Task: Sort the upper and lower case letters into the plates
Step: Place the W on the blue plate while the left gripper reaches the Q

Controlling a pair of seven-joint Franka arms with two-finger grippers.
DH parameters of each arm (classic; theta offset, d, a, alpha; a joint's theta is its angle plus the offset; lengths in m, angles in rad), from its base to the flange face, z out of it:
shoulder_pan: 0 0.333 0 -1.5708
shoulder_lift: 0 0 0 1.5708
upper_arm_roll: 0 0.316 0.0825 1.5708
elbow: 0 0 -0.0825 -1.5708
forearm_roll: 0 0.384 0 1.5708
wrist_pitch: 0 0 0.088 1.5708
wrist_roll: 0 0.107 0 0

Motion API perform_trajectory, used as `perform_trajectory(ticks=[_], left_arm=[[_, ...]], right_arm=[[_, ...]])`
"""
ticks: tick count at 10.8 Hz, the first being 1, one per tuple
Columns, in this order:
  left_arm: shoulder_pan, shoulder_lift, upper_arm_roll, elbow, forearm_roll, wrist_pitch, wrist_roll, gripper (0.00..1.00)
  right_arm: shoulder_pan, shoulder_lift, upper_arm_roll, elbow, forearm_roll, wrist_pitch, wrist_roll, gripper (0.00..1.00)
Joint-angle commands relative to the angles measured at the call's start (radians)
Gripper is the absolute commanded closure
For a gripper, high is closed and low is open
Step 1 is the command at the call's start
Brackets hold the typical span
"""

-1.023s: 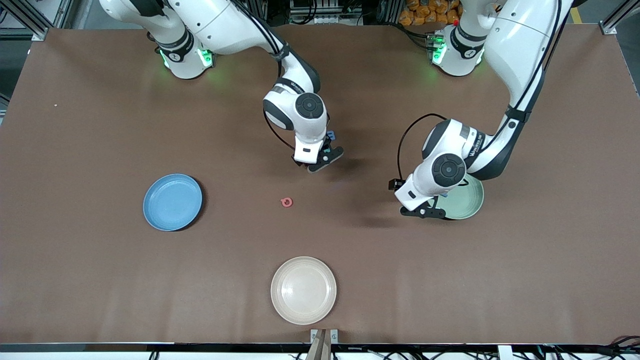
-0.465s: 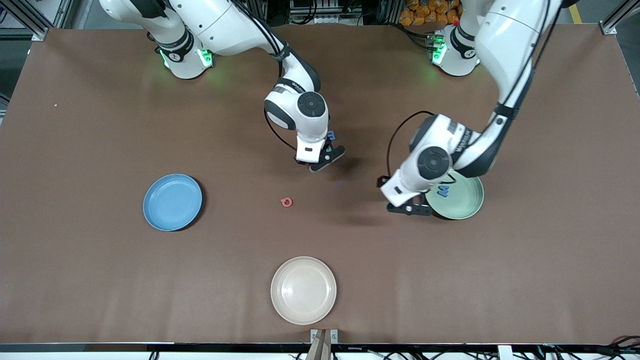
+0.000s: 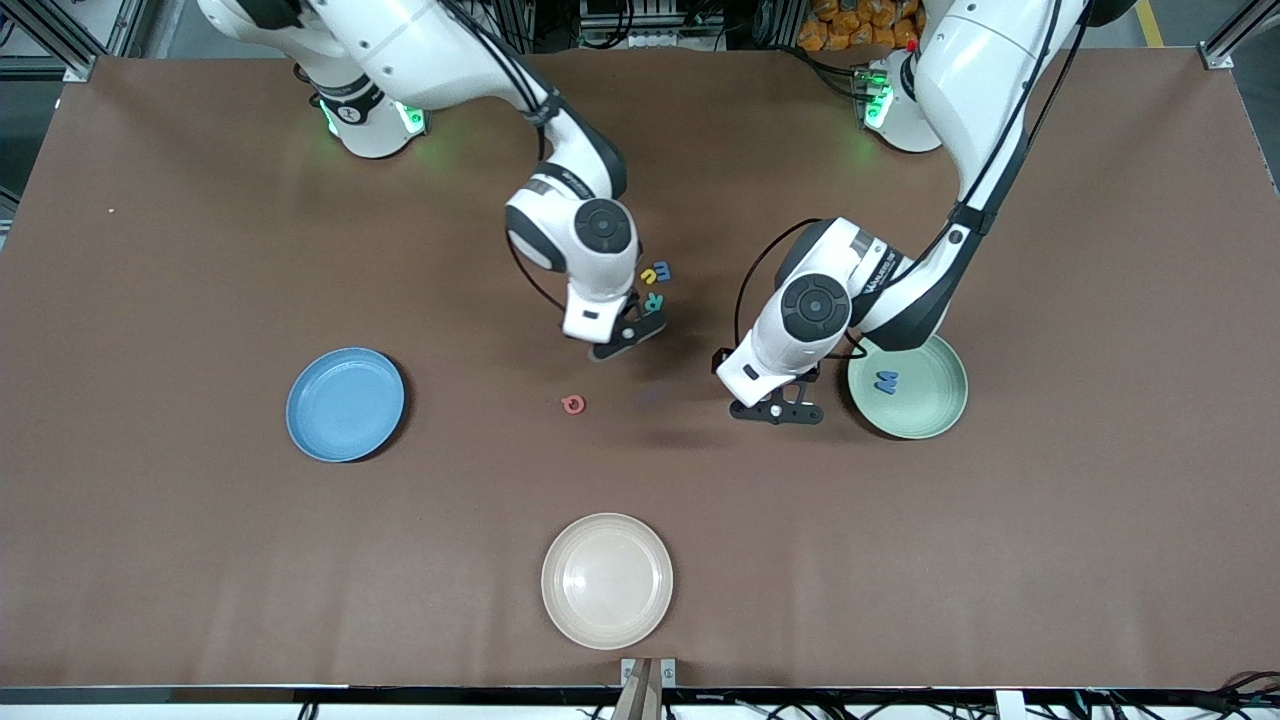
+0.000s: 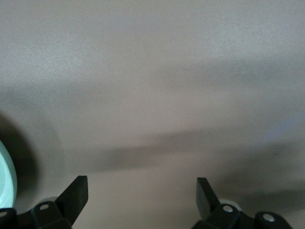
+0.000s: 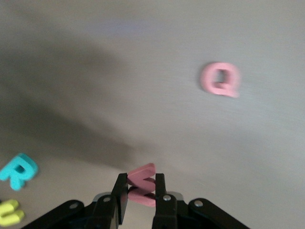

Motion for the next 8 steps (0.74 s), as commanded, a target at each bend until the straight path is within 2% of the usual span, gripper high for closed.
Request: perform_trajectory(ticks=[1,2,3,5,7,8], left_arm=[[-0.040,0.042,0.003,0.082,-0.016,-0.004,0.011,0.00],[-0.087,0.046,0.006,0.110,-0.014,-0.001,0.009,0.00],[-0.147,0.053,0.014,0.141,-0.011,0.016,-0.006,0.00],[-0.218,0.067,0.055,0.164,0.002,0.088,-0.003,0.00],[-0.252,0.096,0.060,0.172,0.085,0.235,0.006,0.00],[-0.254,0.122,0.060,0.179,0.137,0.324,0.011,0.00]], right_arm=[[-0.146,-0.077,0.035,-0.027,0.008,-0.134,0.002,1.00],[-0.241,-0.079,0.052,-0.028,0.008,-0.156,-0.002,1.00],[-0.360,-0.082,0.113,-0.027,0.008,-0.185,-0.002,1.00],[-0.478,-0.109,0.114,-0.028,0.008,-0.205,-0.022,1.00],[-0.608,-0.123,0.114,-0.031,0.013,-0.217,-0.117,1.00],[-0.639,-0.123,0.101,-0.034,0.015,-0.217,-0.169,1.00]])
